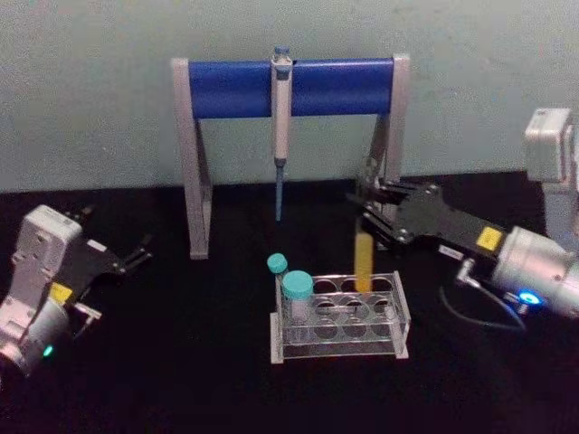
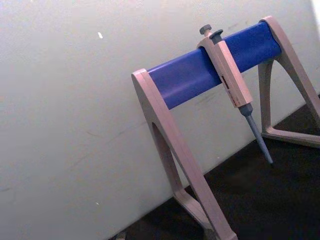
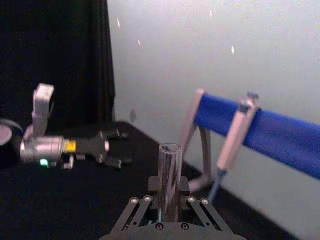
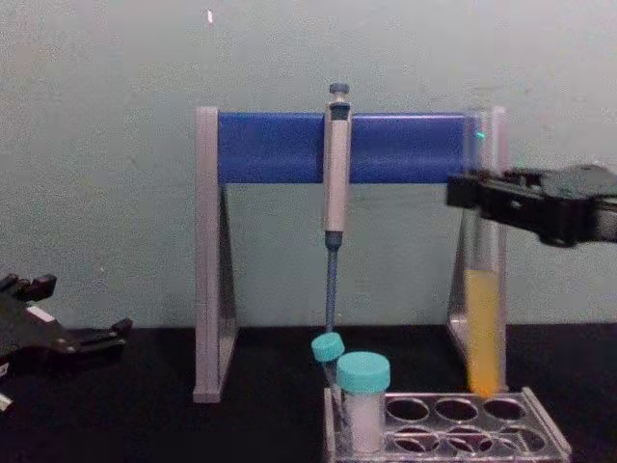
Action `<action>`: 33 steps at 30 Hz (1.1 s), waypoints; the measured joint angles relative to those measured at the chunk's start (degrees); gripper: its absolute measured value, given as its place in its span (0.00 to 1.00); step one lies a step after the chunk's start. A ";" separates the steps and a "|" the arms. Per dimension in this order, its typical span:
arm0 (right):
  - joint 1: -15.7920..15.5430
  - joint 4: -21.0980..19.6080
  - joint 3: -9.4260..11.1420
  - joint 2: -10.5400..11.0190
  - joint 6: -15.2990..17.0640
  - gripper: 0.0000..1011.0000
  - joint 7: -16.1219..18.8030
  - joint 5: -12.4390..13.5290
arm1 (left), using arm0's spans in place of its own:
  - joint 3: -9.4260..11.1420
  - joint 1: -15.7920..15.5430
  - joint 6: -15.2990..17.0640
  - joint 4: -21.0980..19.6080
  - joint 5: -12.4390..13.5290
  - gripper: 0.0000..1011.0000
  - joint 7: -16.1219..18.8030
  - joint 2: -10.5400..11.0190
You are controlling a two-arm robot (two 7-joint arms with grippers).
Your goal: Pick up the test tube from the test tube rack, shake it, then place it back into the test tube rack.
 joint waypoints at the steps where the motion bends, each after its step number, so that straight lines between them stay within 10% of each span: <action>1: -0.72 -1.17 0.27 1.23 1.13 0.23 -0.60 0.04 | 0.00 0.00 0.00 0.00 0.00 0.99 0.00 0.00; 12: -5.02 -6.05 3.25 5.82 2.29 0.23 -11.08 -3.92 | 0.00 0.00 0.00 0.00 0.00 0.99 0.00 0.00; 19: -2.97 -3.09 3.04 1.80 0.36 0.23 -15.84 -8.56 | 0.00 0.00 0.00 0.00 0.00 0.99 0.00 0.00; 33: 3.05 5.71 1.34 -5.85 -3.94 0.23 -10.58 -5.70 | 0.00 0.00 0.00 0.00 0.00 0.99 0.00 0.00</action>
